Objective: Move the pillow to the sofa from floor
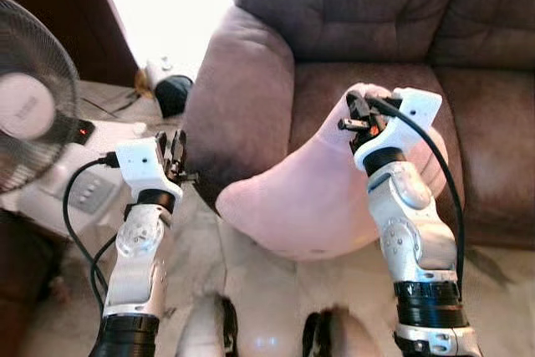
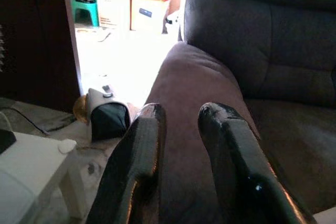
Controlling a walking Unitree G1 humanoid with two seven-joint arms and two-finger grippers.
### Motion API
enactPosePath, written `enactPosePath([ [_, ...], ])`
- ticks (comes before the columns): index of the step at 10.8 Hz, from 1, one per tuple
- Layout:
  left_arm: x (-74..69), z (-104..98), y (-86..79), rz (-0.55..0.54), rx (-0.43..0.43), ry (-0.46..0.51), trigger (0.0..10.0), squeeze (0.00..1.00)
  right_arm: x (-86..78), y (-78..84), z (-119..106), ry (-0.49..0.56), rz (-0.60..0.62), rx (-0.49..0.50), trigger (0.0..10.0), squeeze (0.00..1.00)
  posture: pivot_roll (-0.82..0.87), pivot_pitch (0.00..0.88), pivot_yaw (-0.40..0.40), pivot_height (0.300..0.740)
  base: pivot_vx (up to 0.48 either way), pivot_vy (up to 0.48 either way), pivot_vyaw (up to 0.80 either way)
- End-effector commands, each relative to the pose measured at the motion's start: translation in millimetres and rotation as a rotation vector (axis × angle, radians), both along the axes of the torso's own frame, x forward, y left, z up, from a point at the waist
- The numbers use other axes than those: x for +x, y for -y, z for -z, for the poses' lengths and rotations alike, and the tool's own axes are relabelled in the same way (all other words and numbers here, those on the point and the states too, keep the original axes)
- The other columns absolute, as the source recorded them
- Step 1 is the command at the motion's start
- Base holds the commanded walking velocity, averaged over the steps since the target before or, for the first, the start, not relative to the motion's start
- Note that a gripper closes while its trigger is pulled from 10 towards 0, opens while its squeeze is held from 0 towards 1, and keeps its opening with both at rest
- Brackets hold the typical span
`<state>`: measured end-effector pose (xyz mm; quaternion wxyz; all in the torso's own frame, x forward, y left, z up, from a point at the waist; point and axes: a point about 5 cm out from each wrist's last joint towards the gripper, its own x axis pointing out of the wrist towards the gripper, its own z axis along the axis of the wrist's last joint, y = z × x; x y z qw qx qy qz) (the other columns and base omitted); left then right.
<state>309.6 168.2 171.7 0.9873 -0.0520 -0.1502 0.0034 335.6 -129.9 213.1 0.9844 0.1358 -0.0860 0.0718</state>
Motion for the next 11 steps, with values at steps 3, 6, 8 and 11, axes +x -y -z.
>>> enactPosePath([
  [3,-1.3,3.0,-0.3,0.011,0.002,-0.02,10.0,0.0,-2.9,-3.1,-24.6,0.128,-0.016,0.011,10.0,0.0,0.13,0.154,0.002,0.734,0.0,0.0,0.0],
  [6,-1.2,4.4,1.1,0.02,0.004,-0.029,10.0,0.0,-3.5,-2.5,-25.3,0.136,-0.017,0.015,10.0,0.0,0.13,0.154,0.002,0.74,0.0,0.0,0.0],
  [8,-1.1,5.6,1.2,0.028,0.007,-0.038,10.0,0.0,-3.4,-3.3,-24.6,0.134,-0.018,0.017,10.0,0.0,0.14,0.154,0.0,0.74,0.0,0.0,0.0],
  [11,-0.1,24.6,8.5,0.119,-0.079,-0.158,10.0,0.0,-1.9,-3.7,-25.1,0.134,-0.024,0.02,10.0,0.0,0.13,0.149,-0.004,0.74,0.0,0.0,0.0],
])
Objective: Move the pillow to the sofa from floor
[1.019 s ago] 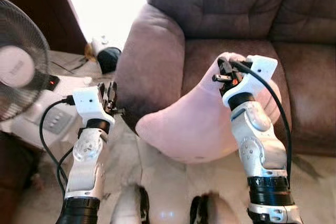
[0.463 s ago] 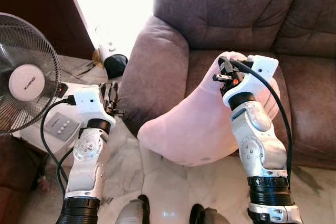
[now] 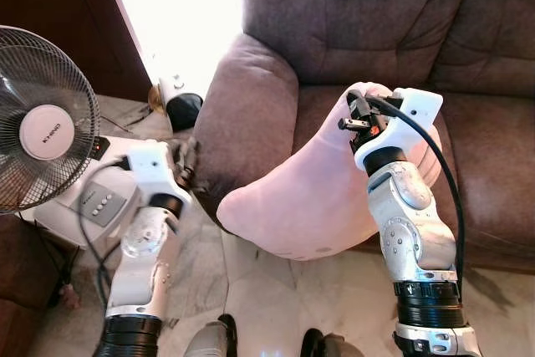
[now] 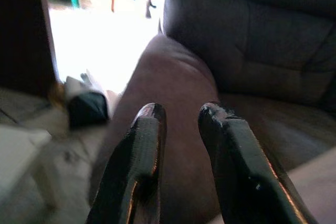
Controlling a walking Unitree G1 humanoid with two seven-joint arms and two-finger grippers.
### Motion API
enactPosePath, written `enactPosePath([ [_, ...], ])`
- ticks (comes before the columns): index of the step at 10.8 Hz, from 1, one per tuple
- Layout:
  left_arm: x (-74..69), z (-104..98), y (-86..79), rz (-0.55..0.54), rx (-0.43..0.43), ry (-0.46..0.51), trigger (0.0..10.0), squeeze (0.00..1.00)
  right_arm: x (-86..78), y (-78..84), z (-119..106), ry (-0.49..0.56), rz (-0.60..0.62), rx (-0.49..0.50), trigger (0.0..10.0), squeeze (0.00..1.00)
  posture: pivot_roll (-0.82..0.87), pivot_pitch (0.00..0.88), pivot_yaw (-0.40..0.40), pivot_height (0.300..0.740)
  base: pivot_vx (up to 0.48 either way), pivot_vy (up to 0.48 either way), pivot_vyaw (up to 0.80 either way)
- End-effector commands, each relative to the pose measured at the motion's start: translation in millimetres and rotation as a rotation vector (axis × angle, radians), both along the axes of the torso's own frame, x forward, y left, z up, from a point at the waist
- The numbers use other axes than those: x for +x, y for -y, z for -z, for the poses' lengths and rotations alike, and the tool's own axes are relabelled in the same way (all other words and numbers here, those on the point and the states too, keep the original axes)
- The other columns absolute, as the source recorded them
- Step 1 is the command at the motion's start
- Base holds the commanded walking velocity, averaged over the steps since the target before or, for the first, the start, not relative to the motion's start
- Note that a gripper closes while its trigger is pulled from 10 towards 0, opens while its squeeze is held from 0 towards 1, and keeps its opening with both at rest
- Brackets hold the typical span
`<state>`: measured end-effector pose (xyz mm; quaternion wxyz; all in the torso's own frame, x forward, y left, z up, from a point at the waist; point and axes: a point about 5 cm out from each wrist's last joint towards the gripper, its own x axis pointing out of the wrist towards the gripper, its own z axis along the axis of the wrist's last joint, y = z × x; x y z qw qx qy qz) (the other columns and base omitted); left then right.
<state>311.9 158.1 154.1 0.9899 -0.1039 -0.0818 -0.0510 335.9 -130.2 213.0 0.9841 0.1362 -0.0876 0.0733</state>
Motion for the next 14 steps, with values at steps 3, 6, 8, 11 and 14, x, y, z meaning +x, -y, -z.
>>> enactPosePath([
  [3,-3.8,36.7,-26.3,0.028,-0.063,-0.188,10.0,0.0,-1.3,-4.2,-23.5,0.116,-0.033,0.005,10.0,0.0,0.14,0.152,-0.007,0.74,0.0,0.0,0.0],
  [6,-7.8,58.7,-33.7,0.176,-0.043,-0.277,10.0,1.0,-1.1,-4.9,-22.9,0.111,-0.048,-0.002,10.0,0.0,0.13,0.156,-0.014,0.74,0.0,0.0,0.0],
  [8,-1.9,66.8,-36.7,0.191,-0.111,-0.276,10.0,1.0,-0.8,-4.7,-22.8,0.108,-0.057,-0.008,10.0,0.0,0.12,0.153,-0.022,0.74,0.0,0.0,0.0],
  [11,8.2,83.4,-30.9,0.163,-0.23,-0.334,10.0,1.0,-0.6,-4.7,-24.5,0.112,-0.072,-0.018,10.0,0.0,0.11,0.147,-0.031,0.74,0.0,0.0,0.0],
  [14,12.6,86.5,-26.1,0.152,-0.261,-0.357,10.0,0.0,-0.6,-4.1,-24.7,0.112,-0.073,-0.023,10.0,0.0,0.1,0.146,-0.036,0.74,0.0,0.0,0.0],
])
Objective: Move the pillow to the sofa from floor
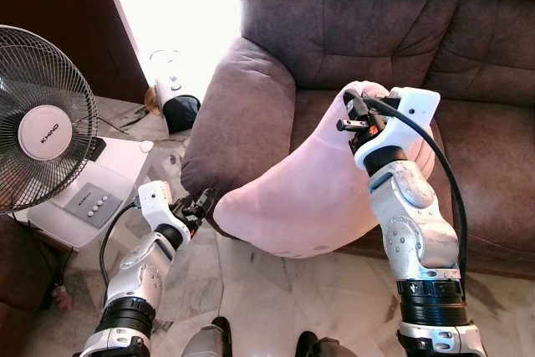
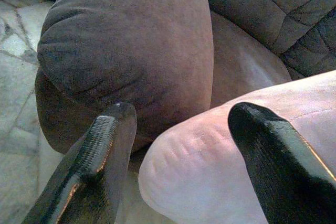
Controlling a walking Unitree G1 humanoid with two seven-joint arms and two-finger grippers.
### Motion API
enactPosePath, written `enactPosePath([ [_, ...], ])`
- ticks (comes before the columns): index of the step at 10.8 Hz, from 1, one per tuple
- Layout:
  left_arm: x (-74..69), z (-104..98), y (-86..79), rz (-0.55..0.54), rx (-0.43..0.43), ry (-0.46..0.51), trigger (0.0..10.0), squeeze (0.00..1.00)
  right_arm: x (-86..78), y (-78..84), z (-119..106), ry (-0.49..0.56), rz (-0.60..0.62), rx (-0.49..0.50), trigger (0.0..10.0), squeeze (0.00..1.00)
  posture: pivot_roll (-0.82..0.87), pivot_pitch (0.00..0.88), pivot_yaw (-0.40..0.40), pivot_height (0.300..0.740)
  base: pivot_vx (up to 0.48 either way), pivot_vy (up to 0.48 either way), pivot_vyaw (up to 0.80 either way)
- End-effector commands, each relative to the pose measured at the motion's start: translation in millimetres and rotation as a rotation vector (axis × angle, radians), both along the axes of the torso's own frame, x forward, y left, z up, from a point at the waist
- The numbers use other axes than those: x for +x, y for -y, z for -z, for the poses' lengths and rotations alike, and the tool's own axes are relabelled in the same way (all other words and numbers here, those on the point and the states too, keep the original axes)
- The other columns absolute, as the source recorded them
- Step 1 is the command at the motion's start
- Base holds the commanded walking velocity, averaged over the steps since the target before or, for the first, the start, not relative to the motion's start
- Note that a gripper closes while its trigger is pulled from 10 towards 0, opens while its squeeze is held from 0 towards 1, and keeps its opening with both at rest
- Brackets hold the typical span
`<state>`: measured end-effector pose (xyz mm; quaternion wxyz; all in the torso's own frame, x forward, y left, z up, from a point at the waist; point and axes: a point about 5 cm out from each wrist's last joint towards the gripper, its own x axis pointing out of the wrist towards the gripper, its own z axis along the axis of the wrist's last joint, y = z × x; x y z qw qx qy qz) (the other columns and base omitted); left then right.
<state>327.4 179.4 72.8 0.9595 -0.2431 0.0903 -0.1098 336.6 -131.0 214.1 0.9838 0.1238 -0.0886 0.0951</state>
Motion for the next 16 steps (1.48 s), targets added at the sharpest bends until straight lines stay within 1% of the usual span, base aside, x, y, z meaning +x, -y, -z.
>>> enactPosePath([
  [1,-3.0,5.2,-4.8,-0.025,0.002,-0.019,10.0,0.0,-1.3,-4.9,-23.6,0.102,-0.034,0.007,10.0,0.0,0.1,0.146,-0.036,0.74,0.0,0.0,0.0],
  [8,-3.0,5.2,-4.8,-0.025,0.002,-0.019,10.0,0.0,-1.3,-4.9,-23.6,0.102,-0.034,0.007,10.0,0.0,0.1,0.146,-0.036,0.74,0.0,0.0,0.0],
  [9,0.1,6.7,-3.1,-0.026,-0.012,-0.025,10.0,0.0,-1.2,-4.8,-23.7,0.102,-0.035,0.006,10.0,0.0,0.1,0.146,-0.036,0.74,0.0,0.0,0.0],
  [10,17.3,16.9,23.8,-0.098,-0.041,-0.209,10.0,0.0,-2.6,-7.5,-28.6,0.113,-0.057,-0.003,10.0,0.0,0.08,0.16,-0.05,0.74,0.0,0.0,0.0],
  [11,18.3,17.3,25.7,-0.102,0.009,-0.219,10.0,0.0,-2.4,-8.2,-29.2,0.115,-0.06,-0.003,10.0,0.0,0.07,0.158,-0.049,0.74,0.0,0.0,0.0],
  [12,18.4,16.7,26.6,-0.081,0.067,-0.203,10.0,0.0,-2.4,-8.3,-29.6,0.116,-0.06,-0.003,10.0,0.0,0.08,0.156,-0.048,0.74,0.0,0.0,0.0],
  [13,19.0,16.7,28.1,-0.073,0.074,-0.2,10.0,0.0,-2.2,-8.1,-29.6,0.117,-0.059,-0.002,10.0,0.0,0.08,0.155,-0.047,0.74,0.0,0.0,0.0],
  [14,20.5,17.3,28.6,-0.089,0.065,-0.212,10.0,0.0,-2.2,-8.0,-29.9,0.117,-0.059,-0.002,10.0,0.0,0.08,0.155,-0.047,0.74,0.0,0.0,0.0],
  [16,19.4,21.3,29.5,-0.117,-0.022,-0.261,10.0,0.0,-2.8,-8.3,-31.0,0.121,-0.061,-0.002,10.0,0.0,0.07,0.155,-0.047,0.74,0.0,0.0,0.0],
])
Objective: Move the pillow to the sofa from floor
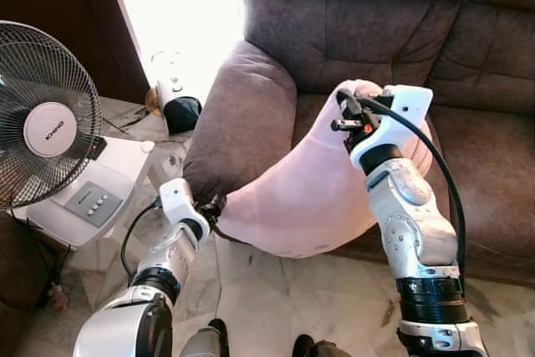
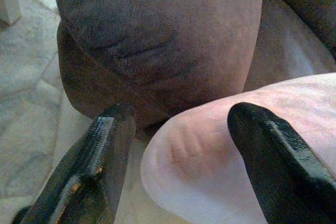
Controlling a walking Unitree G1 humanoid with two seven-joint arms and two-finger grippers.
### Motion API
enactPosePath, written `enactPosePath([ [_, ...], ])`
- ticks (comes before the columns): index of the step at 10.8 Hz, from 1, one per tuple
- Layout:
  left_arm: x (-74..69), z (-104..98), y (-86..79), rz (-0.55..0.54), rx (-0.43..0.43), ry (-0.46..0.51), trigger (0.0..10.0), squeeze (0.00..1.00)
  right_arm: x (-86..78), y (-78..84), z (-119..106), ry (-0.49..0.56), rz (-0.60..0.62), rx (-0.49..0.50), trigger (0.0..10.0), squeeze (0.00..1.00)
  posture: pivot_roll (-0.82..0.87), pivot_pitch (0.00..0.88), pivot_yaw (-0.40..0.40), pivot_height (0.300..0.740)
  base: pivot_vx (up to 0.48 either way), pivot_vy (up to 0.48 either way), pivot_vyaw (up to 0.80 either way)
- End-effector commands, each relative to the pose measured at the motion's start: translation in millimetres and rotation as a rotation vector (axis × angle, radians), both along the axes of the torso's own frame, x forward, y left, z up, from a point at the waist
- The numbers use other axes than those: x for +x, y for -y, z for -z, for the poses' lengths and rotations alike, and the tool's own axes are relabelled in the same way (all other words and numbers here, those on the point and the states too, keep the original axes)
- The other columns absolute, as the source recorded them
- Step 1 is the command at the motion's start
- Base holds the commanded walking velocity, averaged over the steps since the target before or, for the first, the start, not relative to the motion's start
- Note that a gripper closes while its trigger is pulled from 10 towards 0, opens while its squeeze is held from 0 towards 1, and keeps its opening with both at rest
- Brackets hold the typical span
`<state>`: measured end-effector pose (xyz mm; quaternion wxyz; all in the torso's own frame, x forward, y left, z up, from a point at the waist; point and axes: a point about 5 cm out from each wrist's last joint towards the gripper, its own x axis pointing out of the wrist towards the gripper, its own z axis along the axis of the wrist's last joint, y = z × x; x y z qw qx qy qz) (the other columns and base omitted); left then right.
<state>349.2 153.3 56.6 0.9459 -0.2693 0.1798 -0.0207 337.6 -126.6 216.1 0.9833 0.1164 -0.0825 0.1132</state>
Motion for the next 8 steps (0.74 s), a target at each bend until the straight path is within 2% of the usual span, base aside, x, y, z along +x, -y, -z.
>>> enactPosePath([
  [1,-1.8,4.2,3.6,-0.003,-0.053,-0.029,10.0,0.0,-4.7,-3.5,-29.4,0.127,-0.024,0.018,10.0,0.0,0.06,0.158,-0.047,0.74,0.0,0.0,0.0],
  [2,-0.8,2.9,4.0,-0.012,-0.089,-0.019,10.0,0.0,-5.1,-2.7,-29.5,0.127,-0.023,0.018,10.0,0.0,0.06,0.161,-0.047,0.74,0.0,0.0,0.0],
  [4,-3.0,7.5,1.9,-0.086,-0.247,-0.071,10.0,0.0,-6.3,-1.1,-29.3,0.125,-0.02,0.015,10.0,0.0,0.06,0.168,-0.05,0.74,0.0,0.0,0.0],
  [6,-4.7,11.0,1.6,-0.127,-0.332,-0.12,10.0,0.0,-7.5,-0.9,-28.4,0.12,-0.02,0.015,10.0,0.0,0.06,0.172,-0.051,0.74,0.0,0.0,0.0],
  [8,-6.7,13.9,8.5,-0.123,-0.417,-0.16,10.0,0.0,-9.3,-0.5,-28.5,0.119,-0.018,0.015,10.0,0.0,0.05,0.176,-0.05,0.74,0.0,0.0,0.0],
])
